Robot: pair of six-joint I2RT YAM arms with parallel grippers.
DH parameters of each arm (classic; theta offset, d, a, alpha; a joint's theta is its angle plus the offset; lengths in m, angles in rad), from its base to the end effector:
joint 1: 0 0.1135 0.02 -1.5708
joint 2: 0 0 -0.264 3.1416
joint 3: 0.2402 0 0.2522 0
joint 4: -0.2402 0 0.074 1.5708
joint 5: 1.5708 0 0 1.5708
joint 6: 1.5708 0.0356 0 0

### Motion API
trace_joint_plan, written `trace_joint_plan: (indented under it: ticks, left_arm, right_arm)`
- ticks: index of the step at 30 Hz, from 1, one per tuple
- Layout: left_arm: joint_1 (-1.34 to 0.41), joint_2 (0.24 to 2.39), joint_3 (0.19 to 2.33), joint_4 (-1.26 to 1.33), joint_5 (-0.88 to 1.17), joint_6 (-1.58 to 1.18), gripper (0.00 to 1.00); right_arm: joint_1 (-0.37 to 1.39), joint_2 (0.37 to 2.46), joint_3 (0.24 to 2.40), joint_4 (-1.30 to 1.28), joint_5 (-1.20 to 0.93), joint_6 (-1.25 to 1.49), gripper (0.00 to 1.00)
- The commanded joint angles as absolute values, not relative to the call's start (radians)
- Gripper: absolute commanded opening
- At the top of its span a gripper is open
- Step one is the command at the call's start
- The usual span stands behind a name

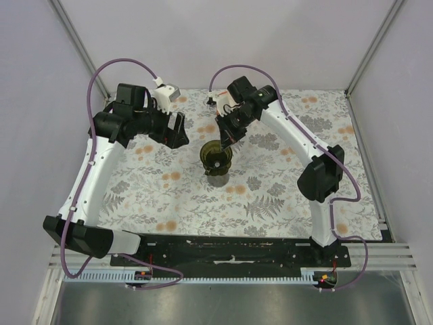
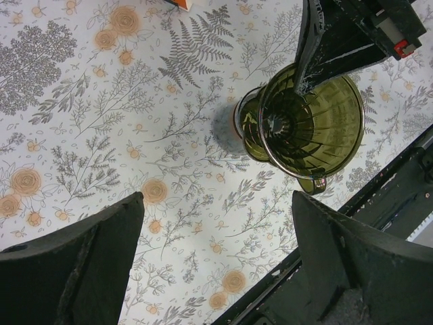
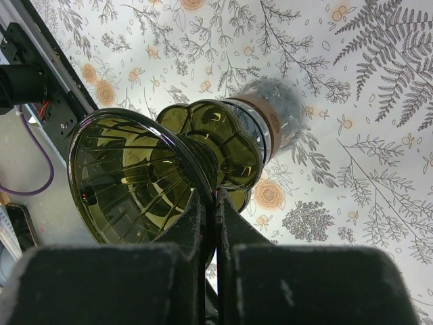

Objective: Place the coffee filter in the dripper

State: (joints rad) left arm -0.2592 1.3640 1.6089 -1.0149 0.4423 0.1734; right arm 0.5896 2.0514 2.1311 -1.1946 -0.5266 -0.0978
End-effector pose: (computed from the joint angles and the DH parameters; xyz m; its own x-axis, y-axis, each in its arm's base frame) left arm 0.2524 -0.0827 0.4156 -0.5716 0.3129 -0.7586 0.6368 0.7521 -0.1696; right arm 0.3454 0.2526 0.3328 -0.6778 -0.5550 -0.4822 -0.7343 0.5439 0.4061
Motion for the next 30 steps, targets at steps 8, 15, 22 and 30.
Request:
trace_joint_plan:
  ticks: [8, 15, 22, 30]
  left_arm:
    - [-0.255, 1.345, 1.608, -0.977, 0.429, 0.201, 0.95]
    - [-0.255, 1.353, 1.606, -0.977, 0.434, 0.206, 0.96]
    - [-0.253, 1.356, 1.603, -0.977, 0.417, 0.213, 0.96]
    - [-0.247, 1.353, 1.585, -0.963, 0.403, 0.218, 0.97]
  right_arm:
    - [0.569, 2.085, 2.201, -1.204, -0.541, -0.086, 0.17]
    - [0.571, 2.06, 2.212, -1.18, -0.564, -0.089, 0.59]
    - [0.536, 1.927, 2.241, -1.062, -0.459, -0.081, 0.73]
    - [0.411, 1.736, 1.8, -0.507, -0.246, 0.141, 0.32]
